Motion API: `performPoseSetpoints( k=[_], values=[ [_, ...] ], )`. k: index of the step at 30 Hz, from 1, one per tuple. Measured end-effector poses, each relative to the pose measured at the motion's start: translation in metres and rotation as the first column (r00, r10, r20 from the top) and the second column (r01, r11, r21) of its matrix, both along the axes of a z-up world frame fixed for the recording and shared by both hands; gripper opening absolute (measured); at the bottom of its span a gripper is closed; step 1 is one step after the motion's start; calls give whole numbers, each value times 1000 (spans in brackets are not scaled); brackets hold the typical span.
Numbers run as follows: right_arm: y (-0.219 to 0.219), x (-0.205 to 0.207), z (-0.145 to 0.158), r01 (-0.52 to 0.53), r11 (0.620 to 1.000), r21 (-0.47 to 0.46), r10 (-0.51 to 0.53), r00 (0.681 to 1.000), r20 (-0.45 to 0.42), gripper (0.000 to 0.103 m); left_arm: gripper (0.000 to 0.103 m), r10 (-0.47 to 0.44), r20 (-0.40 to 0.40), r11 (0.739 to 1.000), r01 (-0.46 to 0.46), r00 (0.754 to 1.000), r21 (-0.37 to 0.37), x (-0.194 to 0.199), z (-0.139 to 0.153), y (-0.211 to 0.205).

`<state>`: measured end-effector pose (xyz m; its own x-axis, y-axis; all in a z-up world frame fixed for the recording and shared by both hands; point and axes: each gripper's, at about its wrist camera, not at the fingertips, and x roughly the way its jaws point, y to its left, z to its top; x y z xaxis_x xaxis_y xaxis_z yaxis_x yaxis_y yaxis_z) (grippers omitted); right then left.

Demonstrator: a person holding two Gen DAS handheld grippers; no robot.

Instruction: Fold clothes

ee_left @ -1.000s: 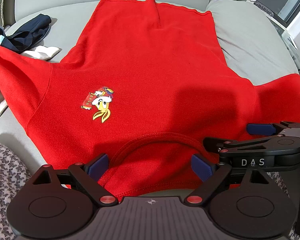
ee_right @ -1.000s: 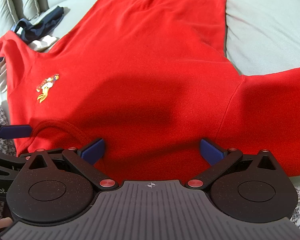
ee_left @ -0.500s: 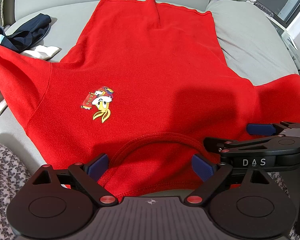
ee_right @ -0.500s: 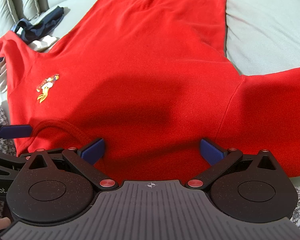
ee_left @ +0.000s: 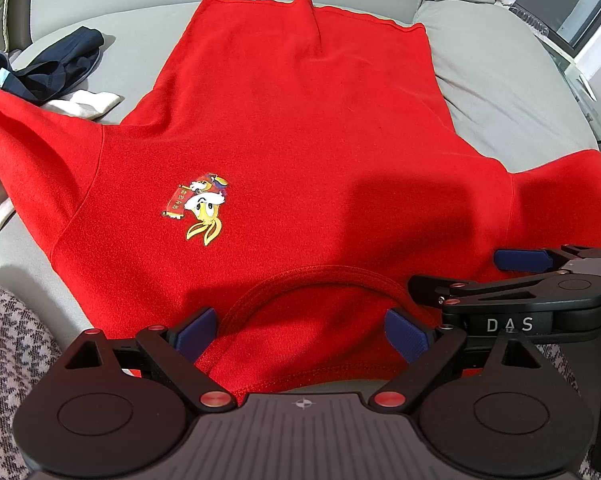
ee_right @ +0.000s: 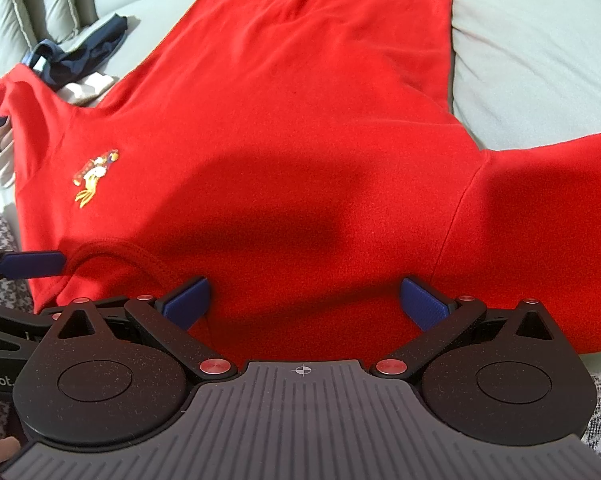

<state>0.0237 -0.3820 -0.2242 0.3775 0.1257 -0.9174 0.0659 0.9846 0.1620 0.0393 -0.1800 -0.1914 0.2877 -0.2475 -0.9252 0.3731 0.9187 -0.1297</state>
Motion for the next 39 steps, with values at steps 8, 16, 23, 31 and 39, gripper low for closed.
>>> performPoseSetpoints(
  k=[8, 16, 23, 31, 39],
  values=[
    [0, 0, -1, 7, 1000, 2, -7, 1000, 2, 103, 92, -4, 0, 1000, 4, 1000, 9, 2, 1, -1],
    [9, -3, 25, 68, 996, -61, -67, 998, 18, 103, 92, -61, 64, 996, 57, 996, 63, 2, 27, -4],
    [24, -51, 116, 86, 981, -171, -50, 977, 206, 103, 102, -123, 196, 987, 99, 973, 126, -17, 93, 13],
    [45, -97, 215, 205, 962, -182, -161, 960, 231, 103, 102, -87, 215, 991, 62, 973, 120, -51, 151, 48],
    [64, -119, 253, 203, 959, -197, -151, 956, 252, 103, 102, -40, 290, 992, 3, 956, 127, -66, 205, 64]
  ],
)
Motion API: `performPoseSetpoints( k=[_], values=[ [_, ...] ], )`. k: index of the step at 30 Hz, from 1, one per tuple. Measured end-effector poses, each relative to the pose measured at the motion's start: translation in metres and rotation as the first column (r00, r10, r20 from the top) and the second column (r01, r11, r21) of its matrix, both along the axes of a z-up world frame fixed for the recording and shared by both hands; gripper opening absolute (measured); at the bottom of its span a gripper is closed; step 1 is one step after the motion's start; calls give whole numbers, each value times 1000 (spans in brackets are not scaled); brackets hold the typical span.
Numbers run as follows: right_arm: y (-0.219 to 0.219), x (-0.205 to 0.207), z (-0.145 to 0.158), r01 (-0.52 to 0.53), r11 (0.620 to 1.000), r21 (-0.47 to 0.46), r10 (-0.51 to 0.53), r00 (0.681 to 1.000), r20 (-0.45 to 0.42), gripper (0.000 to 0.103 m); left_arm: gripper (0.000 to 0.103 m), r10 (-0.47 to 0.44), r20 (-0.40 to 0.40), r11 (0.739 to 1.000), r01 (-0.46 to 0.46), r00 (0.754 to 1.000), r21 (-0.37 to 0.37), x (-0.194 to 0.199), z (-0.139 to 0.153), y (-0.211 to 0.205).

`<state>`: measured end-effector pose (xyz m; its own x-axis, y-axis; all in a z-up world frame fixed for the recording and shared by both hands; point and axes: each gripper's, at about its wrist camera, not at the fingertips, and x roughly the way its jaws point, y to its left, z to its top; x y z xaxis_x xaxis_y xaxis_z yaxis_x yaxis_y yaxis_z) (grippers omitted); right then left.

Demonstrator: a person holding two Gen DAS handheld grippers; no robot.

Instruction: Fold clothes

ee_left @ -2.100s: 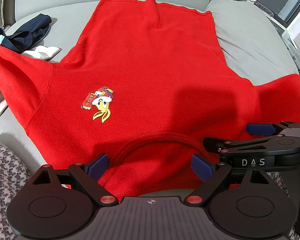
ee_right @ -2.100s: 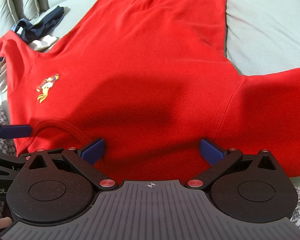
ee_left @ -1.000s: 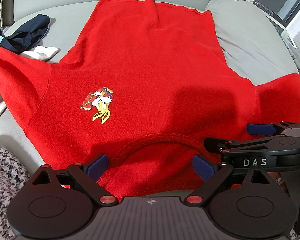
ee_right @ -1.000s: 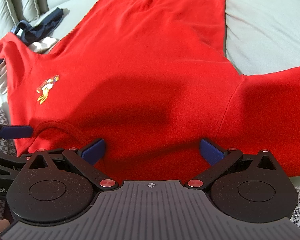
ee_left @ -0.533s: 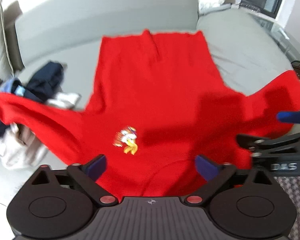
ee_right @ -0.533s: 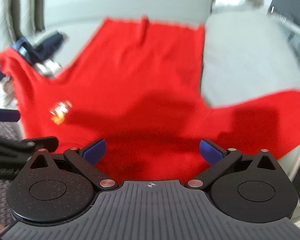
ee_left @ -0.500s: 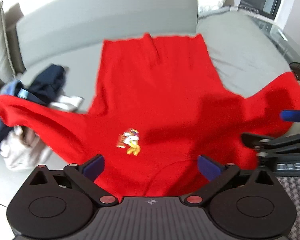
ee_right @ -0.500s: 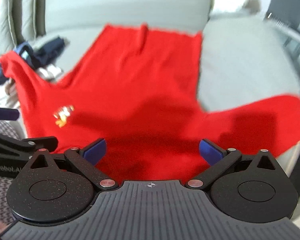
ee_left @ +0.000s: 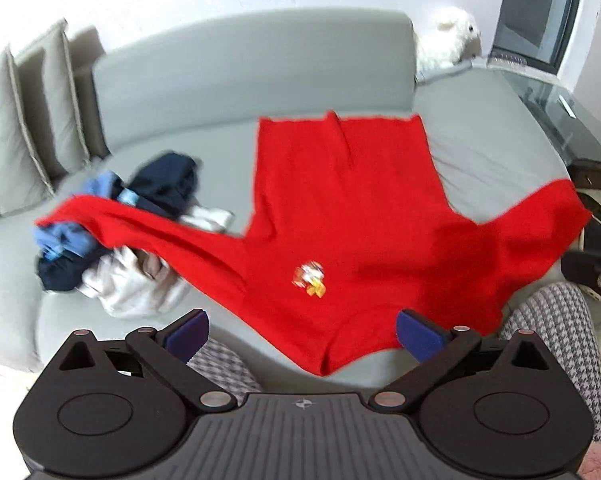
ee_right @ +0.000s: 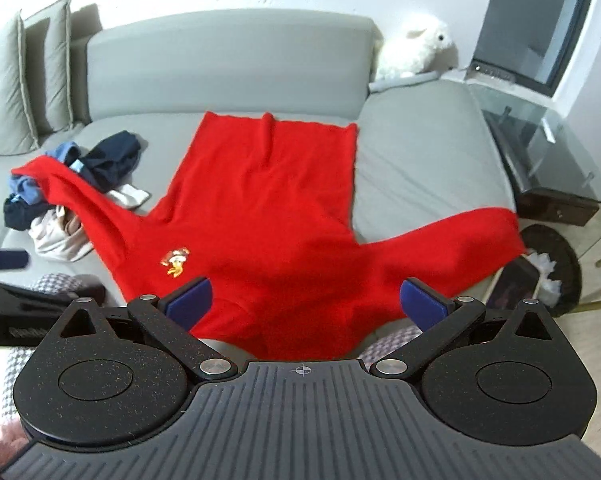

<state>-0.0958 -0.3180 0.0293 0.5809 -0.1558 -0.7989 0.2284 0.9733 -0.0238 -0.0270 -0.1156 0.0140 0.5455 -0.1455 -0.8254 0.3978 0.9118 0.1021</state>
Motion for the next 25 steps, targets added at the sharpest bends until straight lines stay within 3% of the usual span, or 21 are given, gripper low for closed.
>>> performPoseSetpoints(
  k=[6, 12, 25],
  values=[
    [-2, -5, -11, 4, 999, 46, -3, 1000, -31, 103, 102, 31, 39, 1000, -31, 999, 3, -5, 12, 1],
    [-5, -6, -20, 10, 999, 41, -7, 997, -74, 103, 102, 9, -27, 1000, -9, 1000, 4, -3, 5, -6],
    [-10, 0, -24, 10, 999, 44, -6, 996, -91, 103, 101, -13, -92, 999, 10, 996, -36, 3, -7, -13]
  ],
)
